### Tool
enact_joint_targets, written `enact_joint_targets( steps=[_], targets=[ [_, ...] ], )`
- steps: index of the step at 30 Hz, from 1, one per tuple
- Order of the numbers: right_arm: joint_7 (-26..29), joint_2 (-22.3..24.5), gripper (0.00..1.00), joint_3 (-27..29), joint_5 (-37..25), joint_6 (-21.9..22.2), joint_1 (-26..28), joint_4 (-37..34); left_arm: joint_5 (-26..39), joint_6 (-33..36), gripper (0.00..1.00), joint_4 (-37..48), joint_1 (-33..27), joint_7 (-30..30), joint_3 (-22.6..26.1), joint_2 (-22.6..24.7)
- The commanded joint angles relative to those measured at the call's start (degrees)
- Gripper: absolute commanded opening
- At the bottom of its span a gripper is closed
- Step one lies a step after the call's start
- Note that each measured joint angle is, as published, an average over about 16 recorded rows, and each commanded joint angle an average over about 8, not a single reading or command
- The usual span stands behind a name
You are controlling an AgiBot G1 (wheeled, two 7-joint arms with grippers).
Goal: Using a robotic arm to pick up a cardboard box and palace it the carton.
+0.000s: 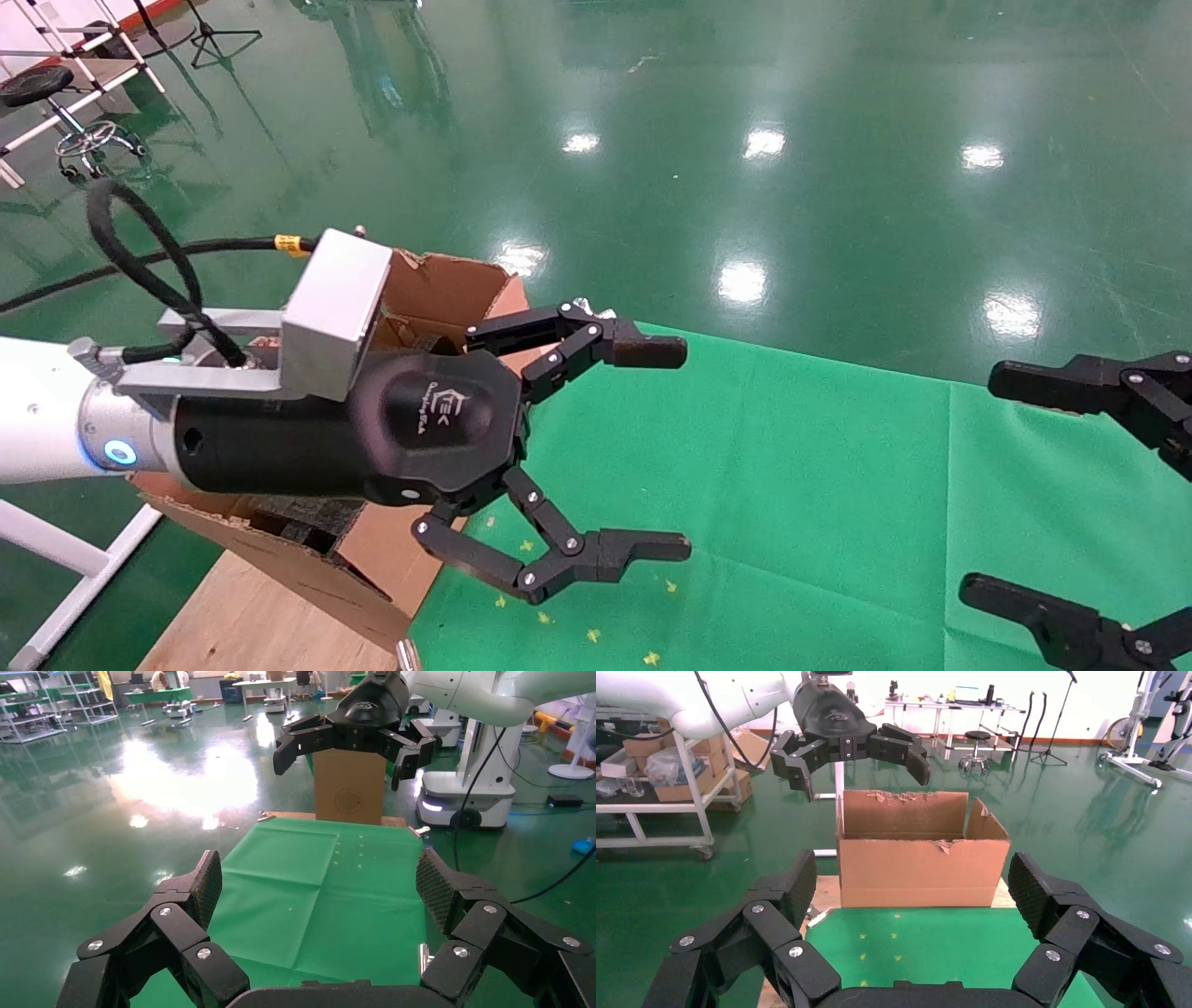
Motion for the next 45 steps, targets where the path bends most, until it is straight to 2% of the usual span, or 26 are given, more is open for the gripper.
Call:
enact_joint_targets(
  steps=[1,45],
  targets=[
    [0.0,0.0,1.00,0.0,0.0,0.0,0.0,0.0,0.0,0.0,1.00,0.0,0.0,0.0,0.0,0.0],
    [0.0,0.0,1.00,0.0,0.0,0.0,0.0,0.0,0.1,0.0,1.00,0.1,-0.1,0.0,0.1,0.0]
  ],
)
